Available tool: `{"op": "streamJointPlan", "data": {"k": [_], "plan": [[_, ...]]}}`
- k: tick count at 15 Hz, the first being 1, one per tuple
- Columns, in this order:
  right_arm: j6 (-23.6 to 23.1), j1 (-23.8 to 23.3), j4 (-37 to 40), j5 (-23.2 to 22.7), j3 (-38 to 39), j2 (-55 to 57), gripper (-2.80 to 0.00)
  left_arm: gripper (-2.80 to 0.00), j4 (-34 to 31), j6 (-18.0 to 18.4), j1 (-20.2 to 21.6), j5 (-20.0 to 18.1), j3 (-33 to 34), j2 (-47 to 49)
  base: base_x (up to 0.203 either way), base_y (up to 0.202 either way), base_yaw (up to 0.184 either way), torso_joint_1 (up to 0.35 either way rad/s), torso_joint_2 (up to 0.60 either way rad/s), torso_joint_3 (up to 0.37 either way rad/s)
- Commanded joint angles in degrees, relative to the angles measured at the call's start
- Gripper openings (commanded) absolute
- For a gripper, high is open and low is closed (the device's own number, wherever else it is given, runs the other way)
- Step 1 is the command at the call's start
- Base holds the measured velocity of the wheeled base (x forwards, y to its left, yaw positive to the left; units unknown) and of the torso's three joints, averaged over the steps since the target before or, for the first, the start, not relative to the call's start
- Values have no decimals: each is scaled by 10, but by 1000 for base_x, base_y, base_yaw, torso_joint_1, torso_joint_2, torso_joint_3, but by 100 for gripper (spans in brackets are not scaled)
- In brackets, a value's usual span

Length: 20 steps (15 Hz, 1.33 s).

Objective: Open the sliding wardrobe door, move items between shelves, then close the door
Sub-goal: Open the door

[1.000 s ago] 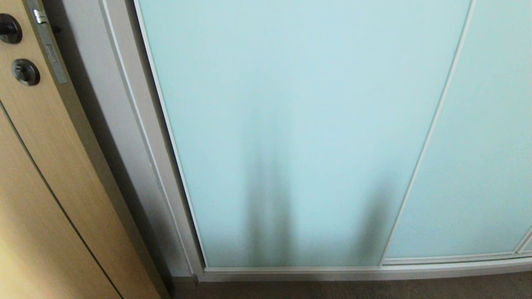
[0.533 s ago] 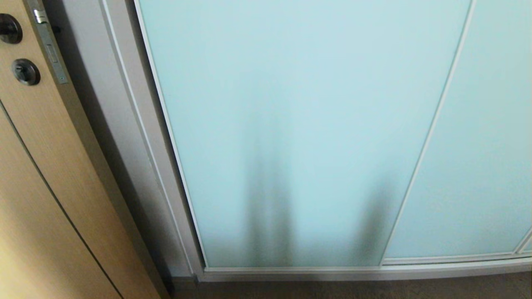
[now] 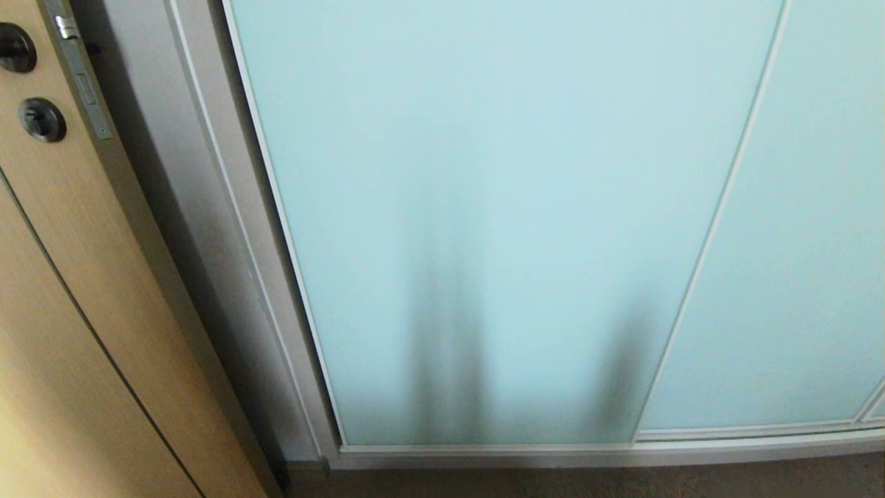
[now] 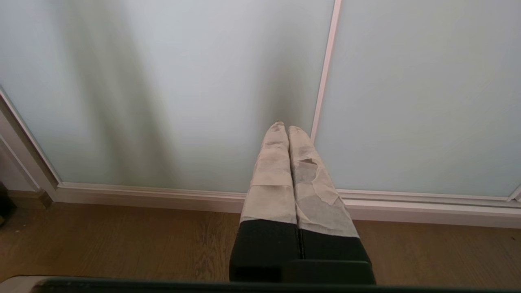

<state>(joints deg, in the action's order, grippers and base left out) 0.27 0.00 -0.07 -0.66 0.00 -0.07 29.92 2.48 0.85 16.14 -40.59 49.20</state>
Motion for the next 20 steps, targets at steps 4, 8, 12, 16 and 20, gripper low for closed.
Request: {"op": "streamJointPlan", "data": {"k": [4,8,12,16,20], "plan": [[0,0,0,0,0,0,-280,-280,205,19,0,28,-33,237,0,0,0,0,0,0],[0,0,0,0,0,0,-280,-280,226,16,-4,21,-77,304,0,0,0,0,0,0],[0,0,0,0,1,0,-280,-280,260,15,-5,10,-99,387,0,0,0,0,0,0],[0,0,0,0,0,0,-280,-280,300,15,-10,9,-120,458,0,0,0,0,0,0],[0,0,0,0,1,0,-280,-280,304,16,-21,8,-155,501,0,0,0,0,0,0]]}}
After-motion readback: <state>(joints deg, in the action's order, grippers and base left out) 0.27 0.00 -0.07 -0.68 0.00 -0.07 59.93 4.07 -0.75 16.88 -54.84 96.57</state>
